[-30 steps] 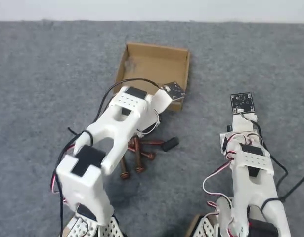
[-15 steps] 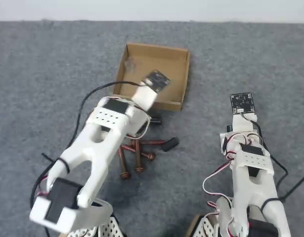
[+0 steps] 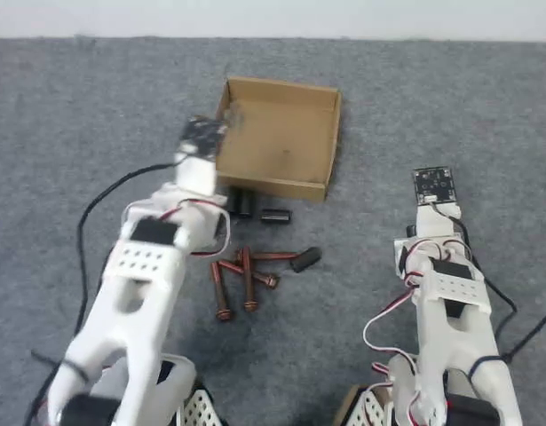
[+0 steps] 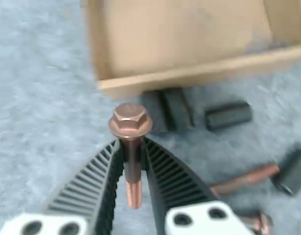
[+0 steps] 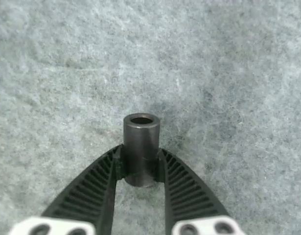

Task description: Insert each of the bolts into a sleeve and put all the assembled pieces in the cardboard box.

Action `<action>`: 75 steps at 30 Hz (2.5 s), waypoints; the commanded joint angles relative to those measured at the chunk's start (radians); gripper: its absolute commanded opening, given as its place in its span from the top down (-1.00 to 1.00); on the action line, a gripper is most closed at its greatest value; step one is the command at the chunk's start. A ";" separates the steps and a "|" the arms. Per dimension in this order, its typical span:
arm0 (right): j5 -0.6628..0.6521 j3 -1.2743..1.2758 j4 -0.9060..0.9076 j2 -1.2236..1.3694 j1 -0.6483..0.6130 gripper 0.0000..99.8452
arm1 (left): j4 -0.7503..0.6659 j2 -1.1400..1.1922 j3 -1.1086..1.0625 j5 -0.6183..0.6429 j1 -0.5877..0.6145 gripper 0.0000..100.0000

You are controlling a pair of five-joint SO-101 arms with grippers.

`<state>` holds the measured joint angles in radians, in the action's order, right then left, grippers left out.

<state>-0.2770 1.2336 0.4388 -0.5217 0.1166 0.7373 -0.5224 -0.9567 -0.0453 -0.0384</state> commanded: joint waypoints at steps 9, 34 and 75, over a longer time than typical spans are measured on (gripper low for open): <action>-0.002 -0.046 -0.108 -0.002 -0.091 0.99 | -0.295 -0.307 -0.321 0.149 0.308 0.98; 0.190 -0.233 -0.803 0.174 -0.348 0.99 | -0.333 -0.301 -0.372 0.118 0.376 0.98; 0.233 -0.112 -1.890 0.911 -0.446 0.99 | -0.445 -0.299 -0.420 0.051 0.301 0.98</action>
<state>-0.0269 1.0633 -1.3763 0.4864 -0.3222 0.3276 -0.7818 -1.3970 0.0146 0.2670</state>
